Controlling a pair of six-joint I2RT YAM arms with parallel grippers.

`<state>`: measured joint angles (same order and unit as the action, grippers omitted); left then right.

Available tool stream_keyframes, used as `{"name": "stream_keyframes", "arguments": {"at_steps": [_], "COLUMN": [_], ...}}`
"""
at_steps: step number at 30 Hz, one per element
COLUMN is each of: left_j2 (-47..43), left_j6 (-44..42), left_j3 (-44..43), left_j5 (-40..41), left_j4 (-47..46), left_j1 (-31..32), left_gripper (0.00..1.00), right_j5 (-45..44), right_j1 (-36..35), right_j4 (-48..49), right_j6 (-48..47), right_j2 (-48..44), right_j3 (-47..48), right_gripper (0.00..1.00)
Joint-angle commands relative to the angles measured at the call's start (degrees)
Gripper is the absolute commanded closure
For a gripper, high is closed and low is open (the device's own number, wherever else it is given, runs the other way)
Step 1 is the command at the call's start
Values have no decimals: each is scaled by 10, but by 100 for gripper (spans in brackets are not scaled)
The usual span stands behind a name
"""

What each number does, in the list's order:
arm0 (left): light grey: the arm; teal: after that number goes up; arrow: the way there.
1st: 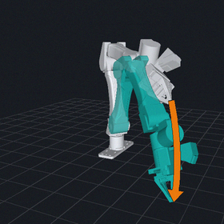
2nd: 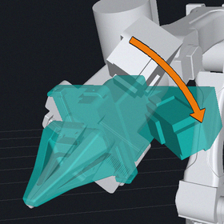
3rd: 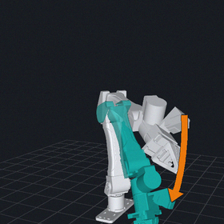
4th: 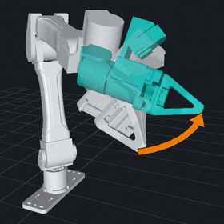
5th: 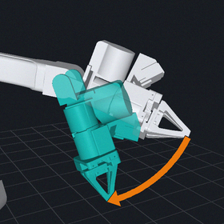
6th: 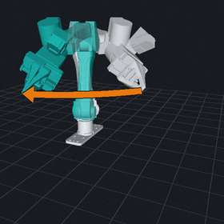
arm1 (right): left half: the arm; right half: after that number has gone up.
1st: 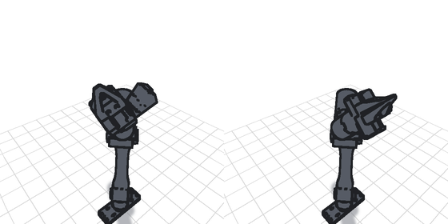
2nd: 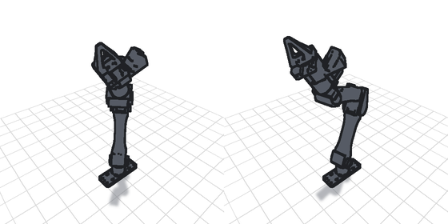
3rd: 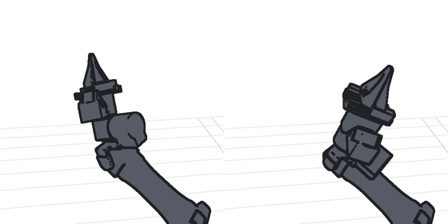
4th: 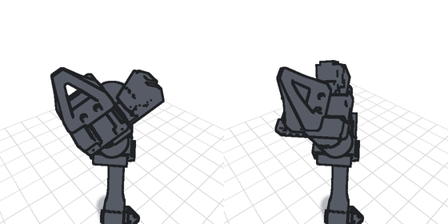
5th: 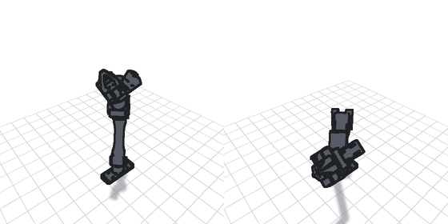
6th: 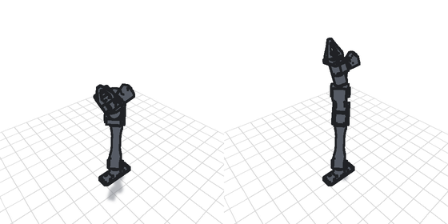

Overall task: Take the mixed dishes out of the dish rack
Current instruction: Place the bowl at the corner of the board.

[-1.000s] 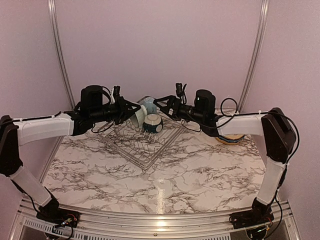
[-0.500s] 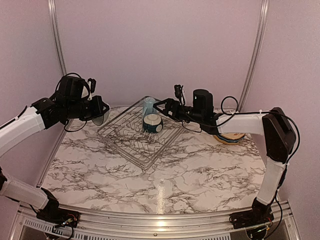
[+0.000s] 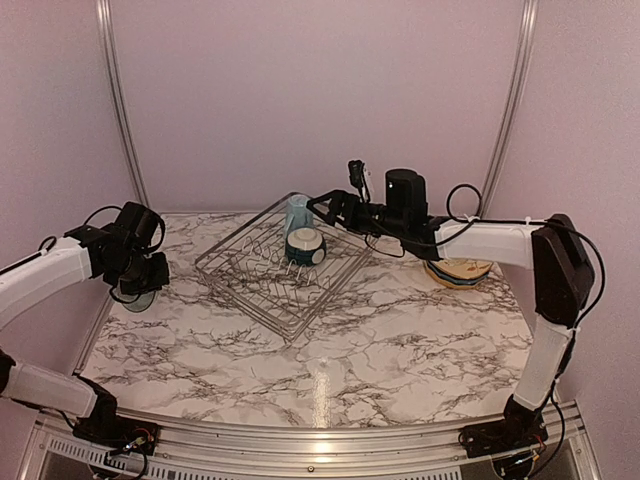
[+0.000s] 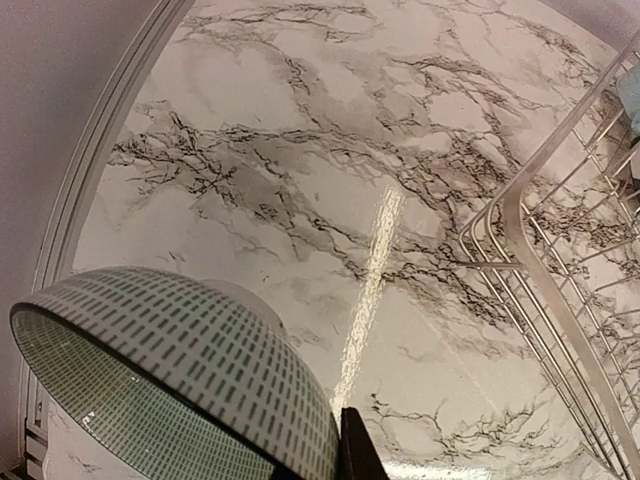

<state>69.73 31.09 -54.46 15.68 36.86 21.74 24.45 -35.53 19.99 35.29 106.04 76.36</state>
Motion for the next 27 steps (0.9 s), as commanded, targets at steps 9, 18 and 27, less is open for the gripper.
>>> {"name": "stream_keyframes", "arguments": {"at_steps": [9,18,27], "left_j2": [128,165,185], "left_j6": [-40,-47,-52], "left_j3": [3,22,29], "left_j5": [-48,-46,-41], "left_j4": [-7,-38,-50], "left_j1": [-77,-81,-81], "left_gripper": [100,100,94], "right_j5": [-14,-20,-21], "right_j1": [-5,-5,-6], "right_j4": [-22,-28,-20], "right_j6": [-16,-23,-19], "right_j2": [-33,-41,-44], "right_j3": [2,-5,-18], "right_gripper": [1,2,1]}}
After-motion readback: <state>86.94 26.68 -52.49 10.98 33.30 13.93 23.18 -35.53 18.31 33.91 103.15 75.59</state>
